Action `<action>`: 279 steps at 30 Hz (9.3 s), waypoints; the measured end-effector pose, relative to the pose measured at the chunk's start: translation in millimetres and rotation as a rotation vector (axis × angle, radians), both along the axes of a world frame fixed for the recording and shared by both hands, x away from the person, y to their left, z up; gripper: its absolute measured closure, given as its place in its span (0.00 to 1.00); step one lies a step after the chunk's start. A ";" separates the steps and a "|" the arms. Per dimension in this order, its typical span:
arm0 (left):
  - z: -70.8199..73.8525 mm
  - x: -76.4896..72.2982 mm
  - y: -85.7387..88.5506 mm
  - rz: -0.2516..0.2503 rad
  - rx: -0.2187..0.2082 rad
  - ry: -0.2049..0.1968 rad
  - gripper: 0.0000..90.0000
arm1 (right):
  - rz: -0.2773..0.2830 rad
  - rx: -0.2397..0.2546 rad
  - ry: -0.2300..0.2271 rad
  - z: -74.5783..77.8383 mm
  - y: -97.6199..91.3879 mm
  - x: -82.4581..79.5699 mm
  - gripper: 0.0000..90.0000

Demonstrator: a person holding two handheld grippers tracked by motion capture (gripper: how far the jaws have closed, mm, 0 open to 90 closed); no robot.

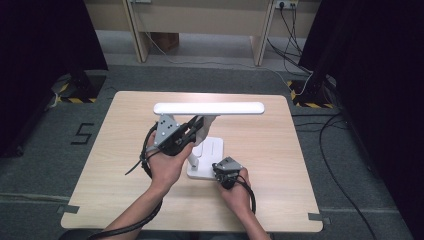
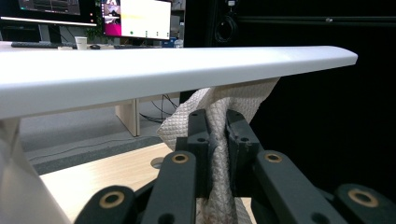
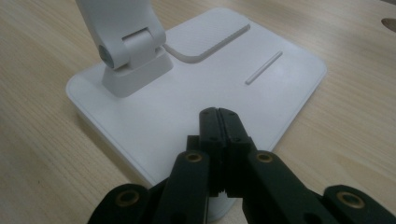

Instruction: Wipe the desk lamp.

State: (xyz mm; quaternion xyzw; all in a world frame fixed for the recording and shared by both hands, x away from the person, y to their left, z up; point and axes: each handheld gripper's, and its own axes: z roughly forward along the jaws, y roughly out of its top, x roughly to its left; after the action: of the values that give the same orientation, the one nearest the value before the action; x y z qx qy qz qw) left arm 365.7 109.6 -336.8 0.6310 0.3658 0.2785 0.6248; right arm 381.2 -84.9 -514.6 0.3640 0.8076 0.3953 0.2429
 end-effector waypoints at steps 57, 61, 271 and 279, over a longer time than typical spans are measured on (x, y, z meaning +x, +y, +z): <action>-3.5 -0.8 21.2 0.045 -0.024 0.005 0.91 | -0.001 0.000 0.001 0.0 0.0 0.1 1.00; -3.9 -0.9 21.9 0.048 -0.026 0.005 0.91 | -0.002 0.002 0.002 0.1 0.0 0.1 1.00; -9.8 -1.0 80.2 0.229 0.031 -0.012 0.90 | -0.007 0.000 -0.002 -0.2 0.7 -0.3 0.98; -15.3 -1.7 79.1 0.225 0.033 -0.006 0.90 | -0.007 -0.001 -0.003 -0.2 0.8 -0.2 0.98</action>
State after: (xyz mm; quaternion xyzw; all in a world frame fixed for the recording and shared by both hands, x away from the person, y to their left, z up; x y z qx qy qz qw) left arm 364.0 188.7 -352.1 0.5955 0.4277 0.3546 0.5803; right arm 381.0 -84.1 -514.8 0.3662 0.8061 0.3947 0.2456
